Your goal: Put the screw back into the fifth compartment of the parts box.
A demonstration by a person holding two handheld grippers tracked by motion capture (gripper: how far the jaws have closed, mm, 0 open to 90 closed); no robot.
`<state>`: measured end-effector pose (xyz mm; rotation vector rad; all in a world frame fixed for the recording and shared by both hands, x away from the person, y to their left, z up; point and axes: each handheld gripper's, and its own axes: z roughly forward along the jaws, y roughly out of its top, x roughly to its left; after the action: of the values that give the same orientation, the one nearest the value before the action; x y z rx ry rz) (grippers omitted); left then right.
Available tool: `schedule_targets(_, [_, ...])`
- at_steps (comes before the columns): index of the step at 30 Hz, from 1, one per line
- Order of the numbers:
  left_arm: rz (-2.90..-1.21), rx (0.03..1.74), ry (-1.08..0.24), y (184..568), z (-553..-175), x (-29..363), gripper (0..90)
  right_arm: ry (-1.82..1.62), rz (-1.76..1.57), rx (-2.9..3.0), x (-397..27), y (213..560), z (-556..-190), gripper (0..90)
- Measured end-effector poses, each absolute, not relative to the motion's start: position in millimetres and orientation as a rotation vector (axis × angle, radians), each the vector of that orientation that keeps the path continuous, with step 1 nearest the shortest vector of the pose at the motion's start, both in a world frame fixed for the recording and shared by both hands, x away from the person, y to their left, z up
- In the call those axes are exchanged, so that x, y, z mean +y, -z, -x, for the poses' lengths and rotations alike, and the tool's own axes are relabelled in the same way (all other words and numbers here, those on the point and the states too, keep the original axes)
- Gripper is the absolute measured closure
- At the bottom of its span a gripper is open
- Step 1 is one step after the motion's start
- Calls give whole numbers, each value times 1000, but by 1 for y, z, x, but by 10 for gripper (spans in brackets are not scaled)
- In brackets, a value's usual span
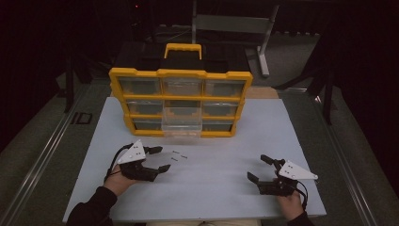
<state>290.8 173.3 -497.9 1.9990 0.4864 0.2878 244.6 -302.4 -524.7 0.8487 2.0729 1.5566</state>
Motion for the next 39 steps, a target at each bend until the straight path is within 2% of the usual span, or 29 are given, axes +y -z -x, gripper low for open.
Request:
schedule_targets(7, [-2111, 467, -296, 514, -305, 162, 377, -1562, -848, 2074, -303, 525, -245, 135])
schedule_targets(8, [-2135, 447, -311, 518, -308, 158, 412, -1562, -849, 2074, -303, 525, -245, 136])
schedule_targets(25, [-2309, 300, -365, 535, -330, 138, 564, -1562, -860, 2079, -304, 525, -245, 136])
schedule_targets(34, [-2332, 279, -279, 542, -344, 137, 608, -1560, -866, 2079, -304, 525, -245, 136])
schedule_targets(37, [-2318, 276, -250, 544, -345, 138, 639, -1561, -867, 2080, -304, 525, -245, 136])
schedule_targets(39, [-2310, 273, -221, 545, -346, 140, 696, -1560, -866, 2080, -304, 525, -245, 136])
